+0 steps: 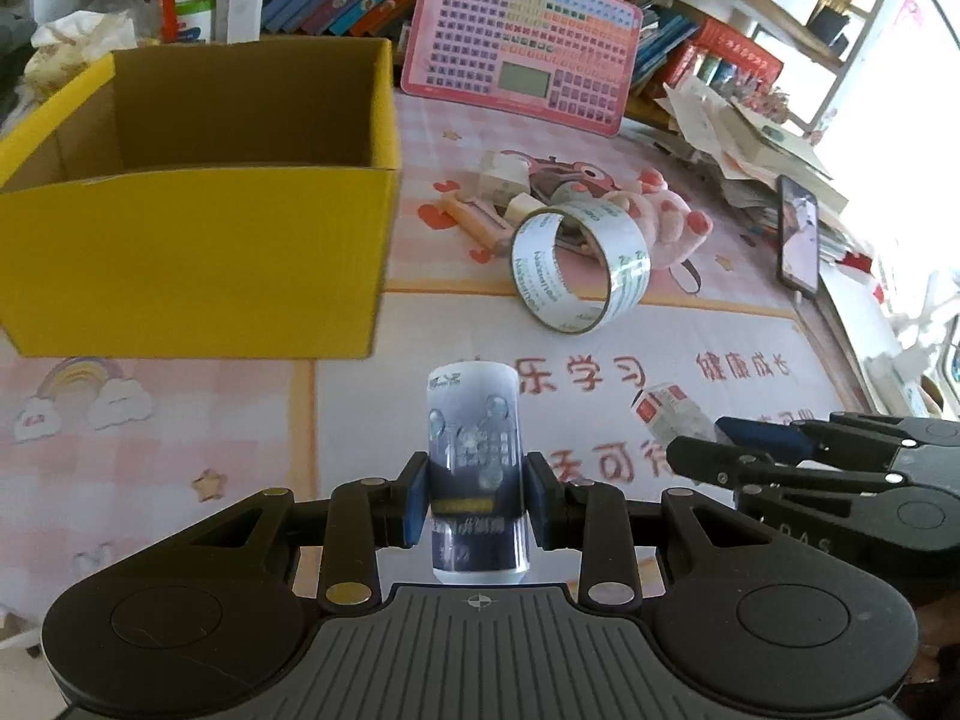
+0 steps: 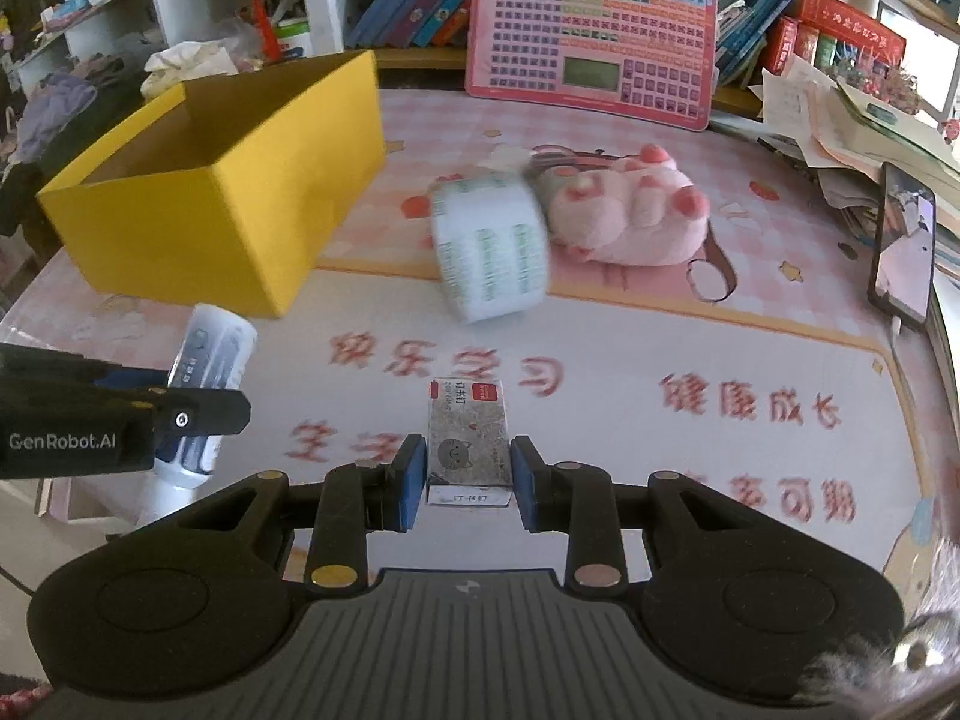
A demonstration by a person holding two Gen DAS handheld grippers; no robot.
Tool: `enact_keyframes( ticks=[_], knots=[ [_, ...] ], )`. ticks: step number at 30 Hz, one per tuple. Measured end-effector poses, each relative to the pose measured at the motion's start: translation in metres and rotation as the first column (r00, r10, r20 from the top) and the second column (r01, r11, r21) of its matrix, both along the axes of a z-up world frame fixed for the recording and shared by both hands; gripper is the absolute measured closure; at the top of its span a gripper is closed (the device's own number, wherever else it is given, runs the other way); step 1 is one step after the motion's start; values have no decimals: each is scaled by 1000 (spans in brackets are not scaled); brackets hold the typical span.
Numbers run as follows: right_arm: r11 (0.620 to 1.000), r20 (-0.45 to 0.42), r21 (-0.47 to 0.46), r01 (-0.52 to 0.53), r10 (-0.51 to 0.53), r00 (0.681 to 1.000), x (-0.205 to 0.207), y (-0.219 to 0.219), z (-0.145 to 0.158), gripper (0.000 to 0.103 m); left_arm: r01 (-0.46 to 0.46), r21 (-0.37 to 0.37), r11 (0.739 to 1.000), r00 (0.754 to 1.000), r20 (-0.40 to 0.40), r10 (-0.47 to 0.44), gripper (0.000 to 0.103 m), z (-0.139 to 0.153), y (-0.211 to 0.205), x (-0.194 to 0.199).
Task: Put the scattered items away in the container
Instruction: 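Carry the spray bottle and card box over the yellow box with both tools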
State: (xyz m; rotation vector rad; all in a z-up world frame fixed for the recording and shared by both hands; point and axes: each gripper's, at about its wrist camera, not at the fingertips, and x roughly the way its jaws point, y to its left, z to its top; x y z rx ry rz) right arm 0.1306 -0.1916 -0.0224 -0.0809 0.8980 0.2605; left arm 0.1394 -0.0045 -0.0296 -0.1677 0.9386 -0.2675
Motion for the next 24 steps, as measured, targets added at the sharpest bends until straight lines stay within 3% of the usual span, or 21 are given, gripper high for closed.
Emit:
enact_keyframes(
  ticks=[14, 24],
  knots=[
    [999, 37, 15, 36, -36, 999, -50, 78, 3, 74, 58, 8, 998, 997, 52, -59, 73, 6, 73, -35],
    [998, 67, 3, -59, 59, 996, -56, 131, 8, 74, -11, -11, 1000, 996, 88, 12, 73, 12, 123, -51]
  ],
)
